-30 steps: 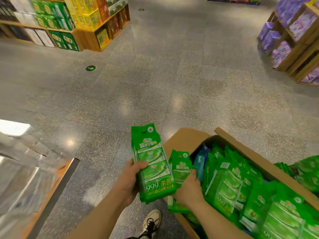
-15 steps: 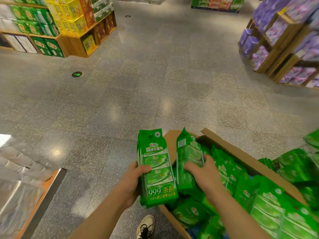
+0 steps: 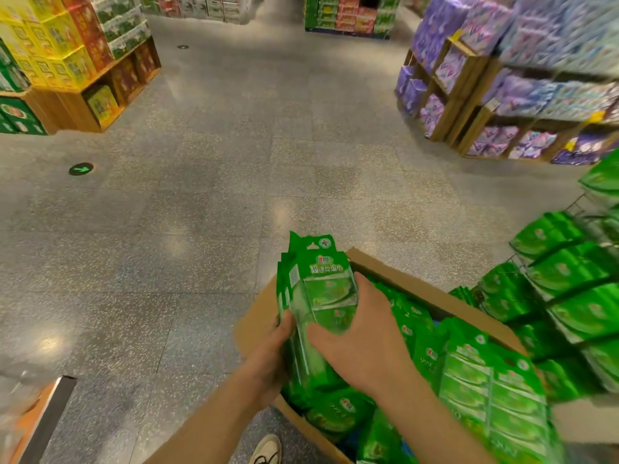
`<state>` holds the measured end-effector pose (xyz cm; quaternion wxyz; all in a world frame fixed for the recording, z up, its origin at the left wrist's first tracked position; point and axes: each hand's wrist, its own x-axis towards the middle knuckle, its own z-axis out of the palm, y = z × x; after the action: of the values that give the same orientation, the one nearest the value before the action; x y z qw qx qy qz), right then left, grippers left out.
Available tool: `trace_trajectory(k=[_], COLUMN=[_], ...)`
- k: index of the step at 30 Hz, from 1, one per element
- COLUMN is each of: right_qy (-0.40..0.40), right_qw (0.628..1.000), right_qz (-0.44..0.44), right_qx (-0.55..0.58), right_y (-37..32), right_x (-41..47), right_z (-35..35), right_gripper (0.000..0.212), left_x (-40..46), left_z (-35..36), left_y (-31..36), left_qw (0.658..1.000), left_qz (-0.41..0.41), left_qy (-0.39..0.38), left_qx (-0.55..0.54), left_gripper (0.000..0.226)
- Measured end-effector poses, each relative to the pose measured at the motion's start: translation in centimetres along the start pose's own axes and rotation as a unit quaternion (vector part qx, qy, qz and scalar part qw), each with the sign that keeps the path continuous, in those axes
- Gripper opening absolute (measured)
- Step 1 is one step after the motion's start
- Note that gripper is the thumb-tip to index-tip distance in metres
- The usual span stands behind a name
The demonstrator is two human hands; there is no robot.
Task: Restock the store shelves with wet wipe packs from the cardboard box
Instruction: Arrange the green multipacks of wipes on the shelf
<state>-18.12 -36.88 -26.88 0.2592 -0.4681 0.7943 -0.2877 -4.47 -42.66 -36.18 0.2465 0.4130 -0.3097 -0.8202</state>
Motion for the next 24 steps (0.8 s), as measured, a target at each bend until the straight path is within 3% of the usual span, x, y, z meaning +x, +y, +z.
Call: trace_trajectory(k=[5, 8, 11, 13, 17, 21, 24], right_qy=[-0.018, -0.057, 0.033, 0.092, 0.06, 0.0, -0.007], right_qw=[0.998, 0.997, 0.974, 0.961, 0.948, 0.93, 0.918], right_qz=[-0.016, 0.025, 0.147, 0.221, 0.306, 0.362, 0.387], right_qx=[-0.056, 0.053, 0.169, 0.139, -0.068, -0.064, -0.084], right_y=[-0.6, -0.5, 2.6, 5.6, 10.0, 11.1, 11.6], right_x=[-1.1, -0.4, 1.1, 2.0, 2.6, 3.1, 3.7], right_z=[-0.6, -1.7, -1.7, -0.7, 2.7, 5.3, 5.8], right_gripper=[0.1, 0.045, 0.029, 0.039, 0.085, 0.123, 0.126], left_x=[0.2, 0.7, 0.7, 0.7, 0.7, 0.7, 0.7], left_z=[0.7, -0.1, -0.9, -1.6, -2.9, -4.1, -5.0], left_y=[0.1, -0.4, -0.9, -1.3, -1.3, -1.2, -1.1], left_qw=[1.0, 0.999, 0.996, 0.994, 0.994, 0.993, 0.994], left_qz=[0.004, 0.004, 0.035, 0.047, 0.014, 0.0, 0.001], left_qy=[-0.027, -0.031, -0.034, -0.039, -0.029, -0.028, -0.023], left_qx=[-0.013, -0.043, -0.071, -0.089, -0.108, -0.114, -0.107], left_gripper=[0.101, 0.091, 0.091, 0.088, 0.121, 0.121, 0.118])
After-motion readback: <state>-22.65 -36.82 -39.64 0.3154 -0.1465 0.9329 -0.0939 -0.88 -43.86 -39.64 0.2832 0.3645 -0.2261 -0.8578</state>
